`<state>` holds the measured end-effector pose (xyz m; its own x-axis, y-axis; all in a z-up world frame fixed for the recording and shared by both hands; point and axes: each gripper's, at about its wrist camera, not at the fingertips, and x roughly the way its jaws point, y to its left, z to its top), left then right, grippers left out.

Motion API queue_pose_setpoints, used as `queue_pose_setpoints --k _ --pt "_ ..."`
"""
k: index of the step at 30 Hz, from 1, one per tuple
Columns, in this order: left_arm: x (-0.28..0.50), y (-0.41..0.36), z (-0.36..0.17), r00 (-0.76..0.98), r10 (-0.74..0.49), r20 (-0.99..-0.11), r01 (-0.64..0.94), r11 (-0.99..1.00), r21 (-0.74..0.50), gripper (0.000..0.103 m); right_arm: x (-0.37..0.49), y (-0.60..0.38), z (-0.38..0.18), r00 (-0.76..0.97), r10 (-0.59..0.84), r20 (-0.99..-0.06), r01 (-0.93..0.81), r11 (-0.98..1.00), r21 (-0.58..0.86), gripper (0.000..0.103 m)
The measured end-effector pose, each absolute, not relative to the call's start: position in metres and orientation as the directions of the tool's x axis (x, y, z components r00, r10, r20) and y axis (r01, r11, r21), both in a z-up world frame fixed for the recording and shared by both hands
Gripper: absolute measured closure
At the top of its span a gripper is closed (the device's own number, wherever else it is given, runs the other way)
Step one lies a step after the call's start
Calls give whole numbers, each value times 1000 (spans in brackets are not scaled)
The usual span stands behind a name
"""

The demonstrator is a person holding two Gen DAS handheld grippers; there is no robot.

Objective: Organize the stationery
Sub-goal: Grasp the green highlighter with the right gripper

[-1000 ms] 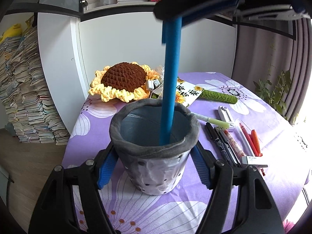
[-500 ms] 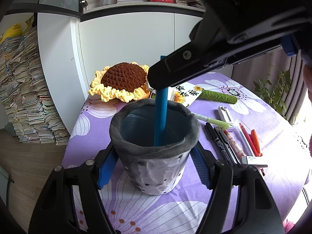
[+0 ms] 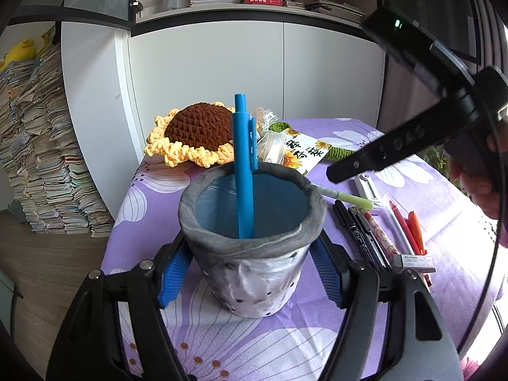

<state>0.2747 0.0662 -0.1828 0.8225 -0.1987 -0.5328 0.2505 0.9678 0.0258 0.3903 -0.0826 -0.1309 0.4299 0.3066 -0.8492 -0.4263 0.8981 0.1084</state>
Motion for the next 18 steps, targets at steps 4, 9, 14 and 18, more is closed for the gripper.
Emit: queue_pose_setpoints --k 4,9,14,18 --pt "275 66 -183 822 -199 -534 250 968 25 33 410 -88 -165 381 263 -887 -393 914 102 49" --pt "275 66 -183 822 -199 -534 250 968 25 33 422 -79 -176 402 218 -889 -423 906 31 49" --pt "275 66 -183 822 -198 -534 250 968 25 33 434 -58 -186 394 194 -898 -469 883 -15 49" --pt "275 66 -183 822 -199 -534 250 968 25 33 441 -48 -193 390 185 -902 -477 879 -26 54"
